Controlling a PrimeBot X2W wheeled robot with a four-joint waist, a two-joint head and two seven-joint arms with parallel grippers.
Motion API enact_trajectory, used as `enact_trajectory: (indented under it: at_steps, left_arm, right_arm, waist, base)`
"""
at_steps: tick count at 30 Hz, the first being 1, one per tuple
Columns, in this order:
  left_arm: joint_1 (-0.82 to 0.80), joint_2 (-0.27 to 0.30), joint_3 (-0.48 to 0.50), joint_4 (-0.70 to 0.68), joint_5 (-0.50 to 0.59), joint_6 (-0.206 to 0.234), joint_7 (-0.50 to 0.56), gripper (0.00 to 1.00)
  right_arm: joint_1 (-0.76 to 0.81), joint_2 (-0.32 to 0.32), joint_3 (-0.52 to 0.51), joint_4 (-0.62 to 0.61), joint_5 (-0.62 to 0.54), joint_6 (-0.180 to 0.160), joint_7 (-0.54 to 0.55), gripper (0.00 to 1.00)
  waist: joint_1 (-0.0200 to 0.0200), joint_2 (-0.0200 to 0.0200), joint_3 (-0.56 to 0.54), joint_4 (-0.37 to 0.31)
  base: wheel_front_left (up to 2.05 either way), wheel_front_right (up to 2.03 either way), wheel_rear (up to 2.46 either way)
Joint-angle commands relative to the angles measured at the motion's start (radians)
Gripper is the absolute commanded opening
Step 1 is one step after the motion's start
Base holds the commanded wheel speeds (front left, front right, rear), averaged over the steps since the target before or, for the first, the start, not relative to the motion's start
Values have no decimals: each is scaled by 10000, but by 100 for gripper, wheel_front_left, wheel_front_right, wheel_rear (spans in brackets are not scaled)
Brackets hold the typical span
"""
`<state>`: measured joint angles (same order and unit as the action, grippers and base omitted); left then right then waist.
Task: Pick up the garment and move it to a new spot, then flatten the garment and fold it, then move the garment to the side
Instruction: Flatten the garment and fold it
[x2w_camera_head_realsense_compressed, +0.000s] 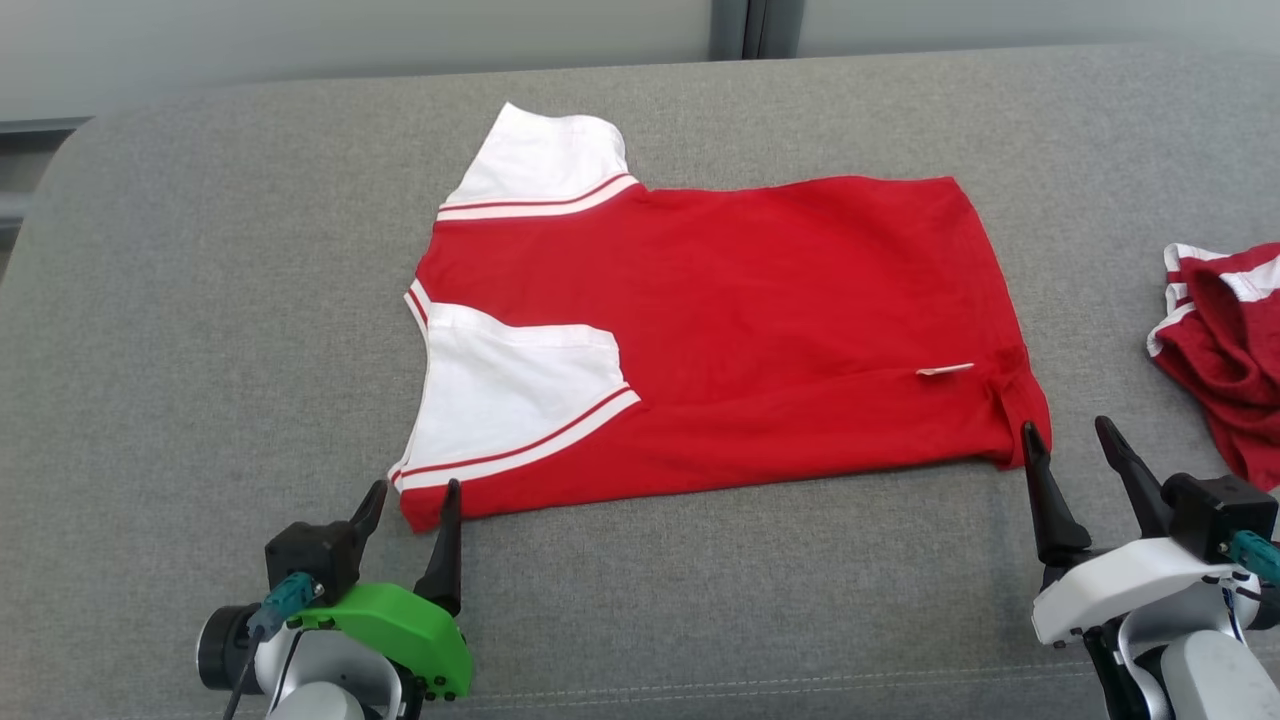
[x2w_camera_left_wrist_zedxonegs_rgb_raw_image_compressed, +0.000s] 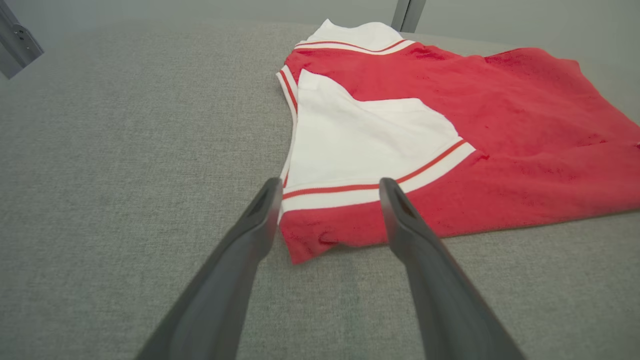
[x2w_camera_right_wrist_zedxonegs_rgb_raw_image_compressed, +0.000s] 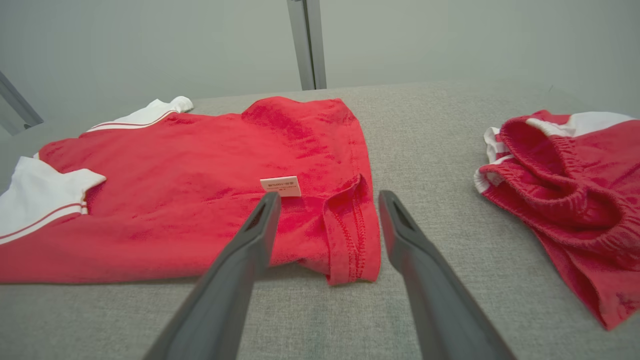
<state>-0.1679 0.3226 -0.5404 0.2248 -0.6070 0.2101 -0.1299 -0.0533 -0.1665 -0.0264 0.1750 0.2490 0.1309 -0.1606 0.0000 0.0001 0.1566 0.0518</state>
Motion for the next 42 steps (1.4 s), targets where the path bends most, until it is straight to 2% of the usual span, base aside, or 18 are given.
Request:
enact_trajectory:
  at_steps: [1, 7, 20, 21, 22, 23, 24, 33, 42]
  left_arm:
    - [-267, -91, 69, 258, -119, -104, -3, 100]
    - [-662, -273, 183, 1160, -477, -379, 14, 100]
    - [-1201, -538, 141, 2057, -797, -772, 179, 100]
    - [-1228, -545, 131, 2091, -797, -771, 173, 100]
    - [-1267, -546, 135, 2116, -786, -770, 120, 68]
    - [-1281, -569, 137, 2147, -813, -778, 118, 42]
    - [-1311, -563, 119, 2187, -830, -804, 107, 0]
    - [-986, -212, 114, 1777, -860, -709, 286, 0]
    - [-48, 422, 60, 498, -1181, -441, 1273, 0]
  right_arm:
    - [-314, -96, 7, 381, 92, -7, -140, 100]
    - [-1044, -227, 47, 1736, 306, -5, -448, 100]
    - [-2184, -328, 603, 3613, 841, -7, -800, 100]
    - [-2248, -324, 653, 3726, 918, -5, -790, 88]
    - [-2298, -341, 717, 3822, 963, -5, -807, 46]
    - [-2344, -366, 764, 3910, 1018, -7, -820, 1]
    - [-2391, -385, 893, 4023, 1176, -7, -862, 0]
    - [-2023, -547, 1224, 3612, 2141, -7, -959, 0]
    - [-408, -695, 985, 2102, 2968, -10, -386, 0]
  waist:
    - [0, -1, 375, -41]
    - [0, -1, 879, 32]
    - [0, -1, 1346, -42]
    - [0, -1, 1355, -45]
    - [0, -1, 1361, -50]
    - [0, -1, 1360, -50]
    - [0, -1, 1345, -54]
    - [0, -1, 1118, -45]
    - [0, -1, 608, 25]
  base:
    - [0, 0, 0]
    - [0, 0, 0]
    - [0, 0, 0]
    - [0, 0, 0]
    - [0, 0, 0]
    - [0, 0, 0]
    - [0, 0, 0]
    - [0, 0, 0]
    - [0, 0, 0]
